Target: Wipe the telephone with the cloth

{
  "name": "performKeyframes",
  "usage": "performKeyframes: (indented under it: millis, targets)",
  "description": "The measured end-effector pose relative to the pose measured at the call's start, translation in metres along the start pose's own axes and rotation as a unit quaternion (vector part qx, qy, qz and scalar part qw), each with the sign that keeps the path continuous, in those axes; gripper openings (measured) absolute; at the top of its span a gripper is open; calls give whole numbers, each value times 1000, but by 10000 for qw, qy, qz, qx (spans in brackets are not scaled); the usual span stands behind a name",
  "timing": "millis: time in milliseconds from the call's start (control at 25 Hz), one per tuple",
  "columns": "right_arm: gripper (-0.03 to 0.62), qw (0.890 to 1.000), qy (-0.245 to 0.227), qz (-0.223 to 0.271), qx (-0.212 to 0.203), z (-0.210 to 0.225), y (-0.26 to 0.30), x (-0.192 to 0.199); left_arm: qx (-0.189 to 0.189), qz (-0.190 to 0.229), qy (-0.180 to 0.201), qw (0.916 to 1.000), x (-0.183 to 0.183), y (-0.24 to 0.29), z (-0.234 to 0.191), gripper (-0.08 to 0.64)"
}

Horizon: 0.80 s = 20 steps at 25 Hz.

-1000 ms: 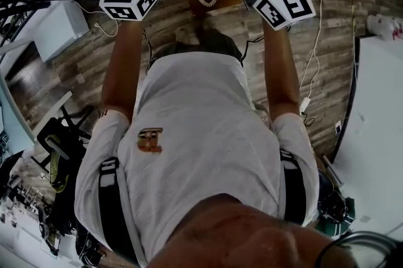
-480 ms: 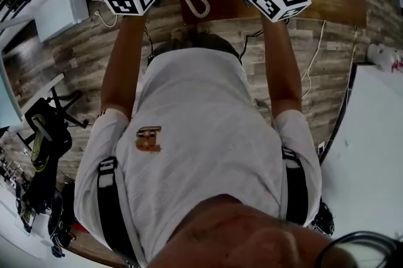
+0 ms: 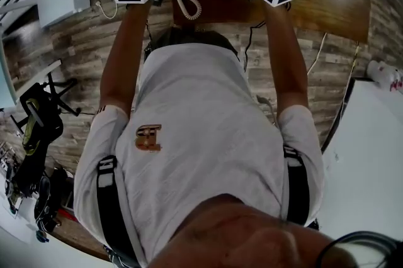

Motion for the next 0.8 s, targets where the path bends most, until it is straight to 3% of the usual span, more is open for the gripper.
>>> performKeyframes:
  millis: [360, 800]
  targets:
    - [60, 9963, 425, -688, -275, 13, 32, 17, 78, -671, -426, 9968, 25, 27, -11, 83]
    - [60, 9812, 487, -1839, -320, 23, 77, 52, 323, -1516, -659, 9857, 58, 53, -23, 94]
Point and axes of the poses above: the fingertips, and each gripper's own axes: y forward along the fingers, z to its right, x out of its underside, the point moved 4 cm from there along -y, backward along the fingers, and after that the axes turned 4 degrees about -z, right-handed, at the moved point
